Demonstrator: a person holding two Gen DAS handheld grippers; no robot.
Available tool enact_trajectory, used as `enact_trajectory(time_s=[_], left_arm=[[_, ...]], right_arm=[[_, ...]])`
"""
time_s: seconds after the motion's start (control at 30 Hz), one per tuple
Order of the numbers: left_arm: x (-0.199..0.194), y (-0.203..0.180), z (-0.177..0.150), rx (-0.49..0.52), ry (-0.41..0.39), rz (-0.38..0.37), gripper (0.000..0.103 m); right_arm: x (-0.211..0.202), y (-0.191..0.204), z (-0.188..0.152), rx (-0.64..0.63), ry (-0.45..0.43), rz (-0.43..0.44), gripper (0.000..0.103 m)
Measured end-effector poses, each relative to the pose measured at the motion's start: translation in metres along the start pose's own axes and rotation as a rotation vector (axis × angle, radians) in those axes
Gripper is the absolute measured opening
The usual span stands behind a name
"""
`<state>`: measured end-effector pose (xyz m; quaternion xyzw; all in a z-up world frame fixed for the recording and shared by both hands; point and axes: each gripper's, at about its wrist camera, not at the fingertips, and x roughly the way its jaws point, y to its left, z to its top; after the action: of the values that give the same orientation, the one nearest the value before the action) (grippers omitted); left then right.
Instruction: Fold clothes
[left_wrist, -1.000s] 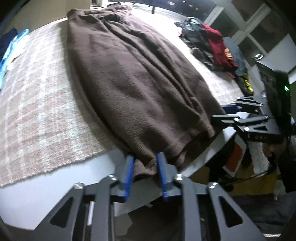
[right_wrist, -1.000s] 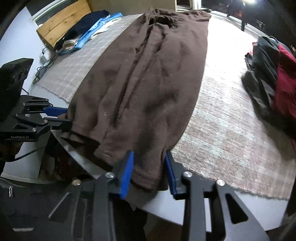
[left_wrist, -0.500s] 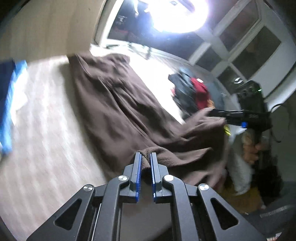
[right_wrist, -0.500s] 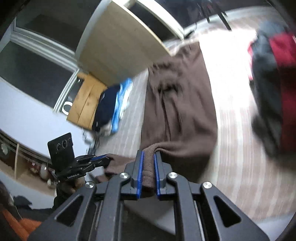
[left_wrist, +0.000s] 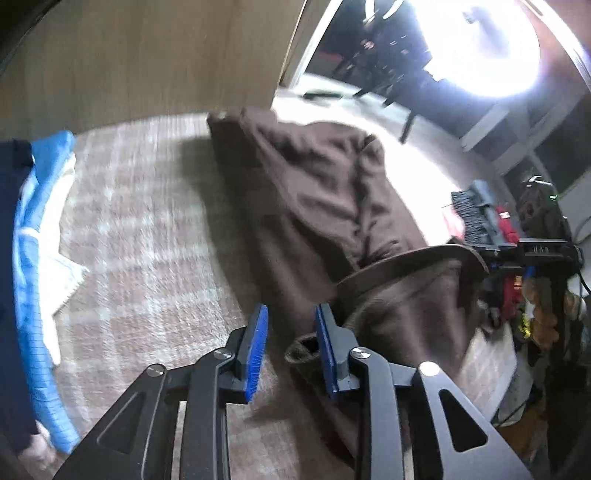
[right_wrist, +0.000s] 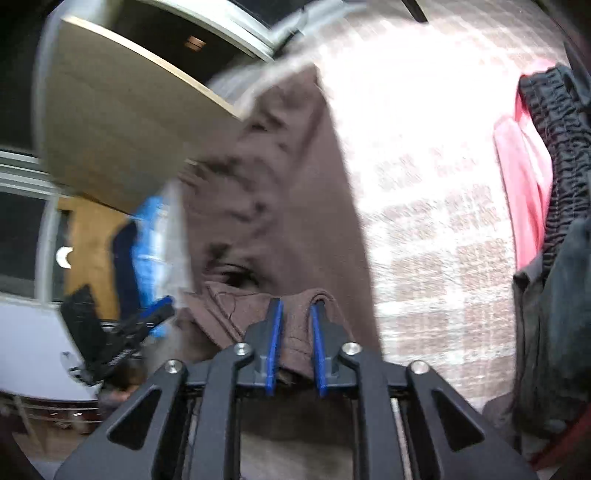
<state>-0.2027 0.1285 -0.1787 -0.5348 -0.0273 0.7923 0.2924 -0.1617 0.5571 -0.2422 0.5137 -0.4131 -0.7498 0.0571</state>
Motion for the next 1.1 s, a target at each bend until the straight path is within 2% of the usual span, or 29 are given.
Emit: enact_trajectory(time_s=[0.03, 0.07, 0.2, 0.23, 0.27, 0.33, 0.37, 0.47, 0.57, 0.6, 0.63, 0.67, 0.7, 0.73, 0.77, 0.8, 0.83, 0.9, 0.93, 0.97, 1.03, 1.07, 1.1], left_arm=[[-0.006, -0.002, -0.003, 0.016, -0.007, -0.005, 0.039], [-0.011, -0.005, -0.009, 0.033, -0.013, -0.008, 0.04], [-0.025, -0.014, -0.042, 0.058, -0.006, -0.029, 0.041], [-0.021, -0.015, -0.048, 0.048, 0.01, -0.04, 0.041], [-0.017, -0.017, -0.056, 0.034, 0.03, -0.055, 0.041], [-0.007, -0.022, -0.074, 0.016, 0.075, -0.1, 0.041], [-0.003, -0.026, -0.08, 0.013, 0.085, -0.106, 0.041], [0.006, -0.031, -0.085, -0.01, 0.078, -0.095, 0.04], [0.007, -0.027, -0.081, -0.066, 0.047, -0.1, 0.038], [0.007, -0.027, -0.079, -0.08, 0.035, -0.097, 0.03], [0.006, -0.03, -0.078, -0.077, 0.026, -0.091, 0.018], [0.005, -0.034, -0.076, -0.067, 0.017, -0.081, 0.011], [0.003, -0.039, -0.074, -0.057, 0.009, -0.072, 0.003], [0.001, -0.044, -0.072, -0.048, 0.0, -0.062, 0.0], [-0.005, -0.05, -0.07, -0.03, -0.025, -0.045, 0.0], [-0.016, -0.058, -0.069, -0.004, -0.067, -0.022, 0.0], [-0.024, -0.064, -0.068, 0.021, -0.102, -0.009, 0.001], [-0.021, -0.057, -0.068, 0.002, -0.081, 0.029, 0.007], [-0.017, -0.051, -0.069, -0.017, -0.058, 0.053, 0.004], [-0.013, -0.044, -0.071, -0.053, -0.033, 0.048, 0.004], [-0.008, -0.033, -0.082, -0.129, 0.011, -0.003, 0.006], [-0.011, -0.036, -0.088, -0.123, 0.012, -0.006, 0.011], [-0.012, -0.04, -0.092, -0.111, 0.012, -0.009, 0.024]], right_arm=[[-0.01, 0.001, 0.0, 0.002, -0.015, 0.027, 0.044], [-0.021, 0.001, 0.0, 0.003, -0.035, 0.05, 0.053], [-0.065, -0.002, -0.006, 0.004, -0.146, 0.056, 0.053], [-0.072, -0.001, -0.013, -0.024, -0.179, 0.039, 0.053], [-0.074, 0.004, -0.022, -0.089, -0.193, -0.026, 0.053], [-0.059, 0.017, -0.034, -0.205, -0.171, -0.177, 0.053], [-0.046, 0.02, -0.039, -0.245, -0.142, -0.218, 0.053], [-0.009, 0.019, -0.047, -0.322, -0.05, -0.244, 0.053], [0.02, 0.017, -0.039, -0.387, -0.042, -0.31, 0.053], [0.027, 0.016, -0.035, -0.398, -0.048, -0.318, 0.053], [0.031, 0.015, -0.031, -0.398, -0.05, -0.294, 0.053], [0.034, 0.013, -0.026, -0.396, -0.052, -0.26, 0.053], [0.035, 0.012, -0.024, -0.396, -0.057, -0.202, 0.052], [0.035, 0.012, -0.022, -0.399, -0.058, -0.139, 0.047], [0.033, 0.013, -0.022, -0.396, -0.049, -0.096, 0.017], [0.03, 0.011, -0.021, -0.391, -0.037, -0.072, 0.006], [0.026, 0.006, -0.02, -0.375, -0.034, -0.087, 0.006], [0.018, -0.007, -0.018, -0.337, -0.036, -0.141, 0.006], [0.018, -0.014, -0.017, -0.331, -0.021, -0.242, 0.006], [0.015, -0.016, -0.019, -0.339, -0.01, -0.273, 0.009], [0.008, -0.014, -0.024, -0.36, 0.004, -0.269, 0.01], [0.003, -0.01, -0.027, -0.374, 0.002, -0.244, 0.023], [-0.001, -0.001, -0.031, -0.395, -0.013, -0.226, 0.044]])
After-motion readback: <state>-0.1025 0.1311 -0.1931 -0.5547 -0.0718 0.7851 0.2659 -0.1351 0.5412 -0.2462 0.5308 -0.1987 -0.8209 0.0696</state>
